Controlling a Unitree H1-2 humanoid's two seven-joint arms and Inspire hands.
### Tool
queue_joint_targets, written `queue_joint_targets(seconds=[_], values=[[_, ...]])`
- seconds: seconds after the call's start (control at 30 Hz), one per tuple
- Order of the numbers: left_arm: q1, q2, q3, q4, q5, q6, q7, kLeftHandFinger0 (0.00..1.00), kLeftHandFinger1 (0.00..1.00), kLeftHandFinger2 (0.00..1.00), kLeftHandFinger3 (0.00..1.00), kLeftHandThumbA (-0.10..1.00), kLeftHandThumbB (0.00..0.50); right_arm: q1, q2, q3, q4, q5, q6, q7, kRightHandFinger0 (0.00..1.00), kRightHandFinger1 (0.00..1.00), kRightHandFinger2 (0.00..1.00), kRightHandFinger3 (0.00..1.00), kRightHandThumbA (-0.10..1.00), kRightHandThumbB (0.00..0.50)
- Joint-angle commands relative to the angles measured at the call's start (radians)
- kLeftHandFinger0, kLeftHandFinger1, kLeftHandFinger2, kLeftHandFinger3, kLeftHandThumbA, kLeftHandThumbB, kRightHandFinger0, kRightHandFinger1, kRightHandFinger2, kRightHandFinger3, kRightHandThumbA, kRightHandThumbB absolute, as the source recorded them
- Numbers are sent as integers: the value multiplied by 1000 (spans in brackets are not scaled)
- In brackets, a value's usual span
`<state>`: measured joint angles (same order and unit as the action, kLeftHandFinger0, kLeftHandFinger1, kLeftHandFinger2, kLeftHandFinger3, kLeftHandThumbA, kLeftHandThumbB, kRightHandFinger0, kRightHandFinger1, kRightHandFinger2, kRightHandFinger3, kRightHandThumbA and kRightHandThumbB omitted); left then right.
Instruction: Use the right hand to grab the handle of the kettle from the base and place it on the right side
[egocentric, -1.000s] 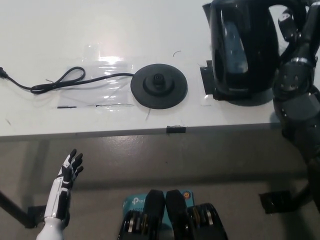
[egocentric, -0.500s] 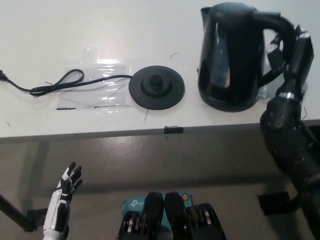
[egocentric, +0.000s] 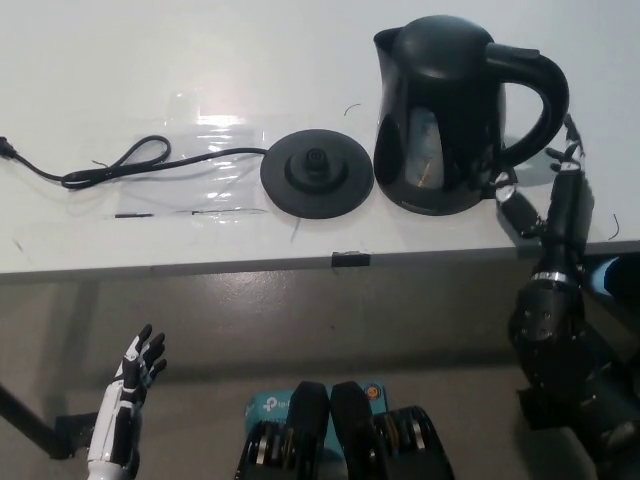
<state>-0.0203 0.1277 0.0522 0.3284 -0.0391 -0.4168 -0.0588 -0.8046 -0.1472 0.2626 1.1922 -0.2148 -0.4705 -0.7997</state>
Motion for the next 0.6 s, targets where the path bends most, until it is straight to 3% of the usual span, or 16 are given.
queue_joint_targets(seconds=[0.0, 0.07, 0.2, 0.23, 0.27, 0.33, 0.4, 0.57], values=[[-5, 2, 4, -12, -18, -40, -8, 1000, 1000, 1000, 1000, 1000, 499, -40, -26, -34, -74, 79, 0, 172, 1000, 1000, 1000, 1000, 827, 384], [-24, 5, 8, -1, -18, -45, -6, 1000, 1000, 1000, 1000, 1000, 500, -53, -36, -47, -89, 92, 0, 232, 1000, 1000, 1000, 1000, 910, 451], [-13, 4, 10, -5, -18, -42, -6, 1000, 1000, 1000, 1000, 1000, 500, -24, -56, -77, -182, 156, 0, 399, 1000, 1000, 1000, 1000, 928, 482], [-5, 3, 9, -8, -18, -43, -7, 1000, 1000, 1000, 1000, 1000, 500, 0, -63, -91, -243, 194, 0, 455, 1000, 1000, 1000, 1000, 869, 491], [3, 3, 8, -15, -19, -40, -9, 1000, 1000, 1000, 1000, 1000, 500, 20, -66, -102, -289, 222, 0, 494, 1000, 1000, 1000, 1000, 882, 498], [0, 6, 9, -17, -21, -38, -11, 1000, 1000, 1000, 1000, 1000, 500, 30, -67, -120, -335, 257, 0, 541, 1000, 1000, 1000, 1000, 905, 500], [-1, 7, 11, -19, -21, -34, -10, 1000, 1000, 1000, 1000, 1000, 500, 51, -77, -126, -408, 275, 0, 564, 1000, 1000, 1000, 1000, 1000, 500], [-33, 10, 12, -8, -18, -34, -10, 1000, 1000, 1000, 1000, 1000, 500, 108, -86, -194, -630, 392, 0, 614, 1000, 1000, 1000, 1000, 1000, 500]])
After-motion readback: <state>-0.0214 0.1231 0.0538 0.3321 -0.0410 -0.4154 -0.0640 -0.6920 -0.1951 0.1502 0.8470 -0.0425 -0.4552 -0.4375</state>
